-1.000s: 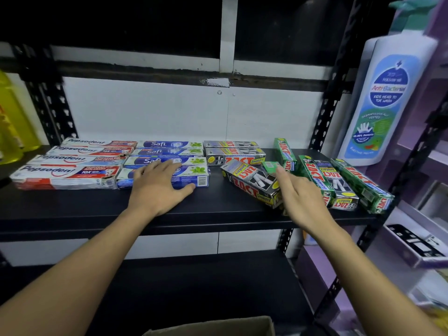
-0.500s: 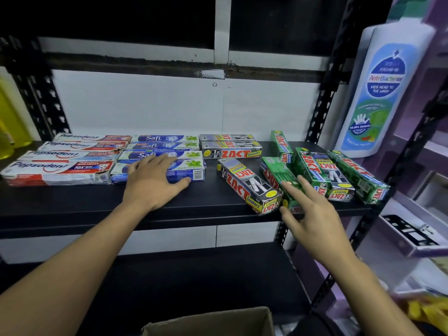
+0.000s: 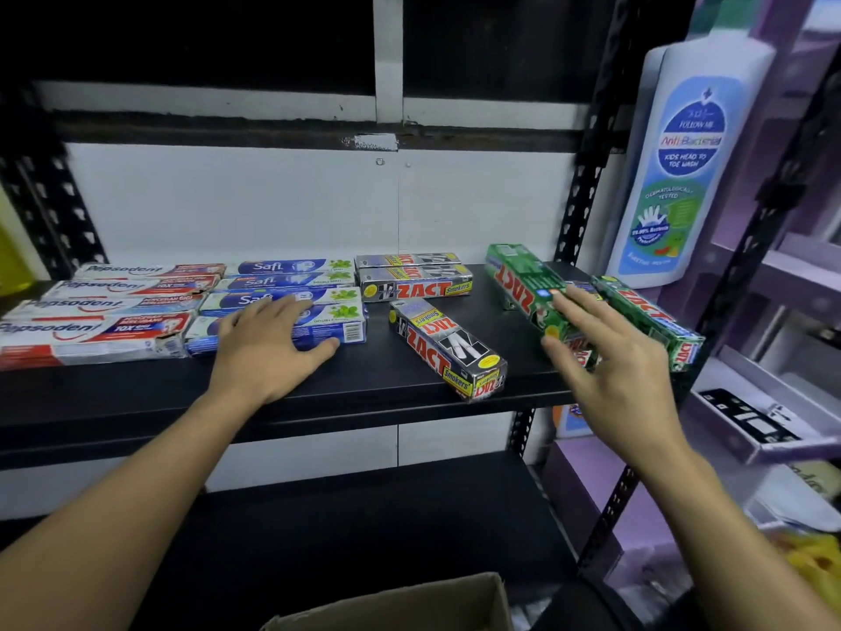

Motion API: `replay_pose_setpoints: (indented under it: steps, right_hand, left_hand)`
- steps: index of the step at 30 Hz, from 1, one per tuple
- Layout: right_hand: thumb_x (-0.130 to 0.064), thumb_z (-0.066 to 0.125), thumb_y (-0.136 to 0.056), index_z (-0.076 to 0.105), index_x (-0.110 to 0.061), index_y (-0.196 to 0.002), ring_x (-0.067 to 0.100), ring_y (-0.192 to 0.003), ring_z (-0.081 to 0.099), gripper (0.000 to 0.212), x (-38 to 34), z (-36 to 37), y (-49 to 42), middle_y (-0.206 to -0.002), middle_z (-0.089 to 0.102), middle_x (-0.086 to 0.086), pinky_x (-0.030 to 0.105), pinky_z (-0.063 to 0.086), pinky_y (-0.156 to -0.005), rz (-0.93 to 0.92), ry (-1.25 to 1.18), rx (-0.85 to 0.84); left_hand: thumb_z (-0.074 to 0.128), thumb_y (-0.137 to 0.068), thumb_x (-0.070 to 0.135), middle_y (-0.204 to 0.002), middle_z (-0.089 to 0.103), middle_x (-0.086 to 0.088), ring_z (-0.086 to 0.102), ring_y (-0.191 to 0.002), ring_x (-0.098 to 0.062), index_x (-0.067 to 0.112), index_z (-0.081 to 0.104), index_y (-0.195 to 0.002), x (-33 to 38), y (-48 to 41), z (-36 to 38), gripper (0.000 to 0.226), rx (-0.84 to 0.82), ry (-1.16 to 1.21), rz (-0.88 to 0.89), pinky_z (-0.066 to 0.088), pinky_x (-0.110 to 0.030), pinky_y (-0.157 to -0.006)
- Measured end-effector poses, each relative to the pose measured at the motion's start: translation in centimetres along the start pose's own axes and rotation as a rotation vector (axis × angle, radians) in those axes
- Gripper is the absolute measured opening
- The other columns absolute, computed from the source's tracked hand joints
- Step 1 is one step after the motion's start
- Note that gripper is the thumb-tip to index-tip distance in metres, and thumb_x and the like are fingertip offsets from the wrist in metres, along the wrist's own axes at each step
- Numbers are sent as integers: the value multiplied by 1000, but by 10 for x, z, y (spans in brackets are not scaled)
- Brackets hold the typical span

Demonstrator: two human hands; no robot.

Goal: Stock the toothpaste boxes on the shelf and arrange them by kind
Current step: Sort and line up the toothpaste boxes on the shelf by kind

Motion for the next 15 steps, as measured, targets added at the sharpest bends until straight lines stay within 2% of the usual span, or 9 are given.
replay_pose_setpoints:
  steps: [3,7,11,15]
  right_hand:
    - [-18,72,-89,64,-10,-129,22,-122,59,42,20,0,-11,-138,59,5,25,38,-106,10,67,24]
    - [-21,70,-90,62,-10,-131,27,-125,57,43,48,6,-19,-138,58,8,43,45,-105,76,128,-15]
    - [-28,70,-89,61,-13,-133,24,-128,54,47,64,9,-19,-138,58,6,37,41,-108,72,175,-100]
    - [-35,67,-90,54,-18,-139,22,-135,47,54,63,8,-21,-144,53,6,40,39,-112,93,167,-125]
  left_hand:
    - [41,-85,78,-159,35,8,26,-148,-18,37,38,-149,0,0,-1,77,-2,-4,2,19,-45,-116]
    - [41,-85,78,-159,34,8,25,-148,-18,38,37,-149,1,0,-3,76,-8,-12,3,20,-45,-116]
    - [41,-85,78,-159,34,9,25,-148,-18,38,37,-149,1,0,-2,77,-9,-7,0,19,-45,-116]
    - [41,-85,78,-159,34,9,25,-148,-18,38,37,-149,1,0,-2,76,-12,-9,0,19,-45,-116]
Point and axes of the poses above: each hand's wrist, its own y-axis away from the middle knuckle, its own z-axis out of the palm, x = y × z, the point moved 1 cm from there along -y, towards the middle knuckle
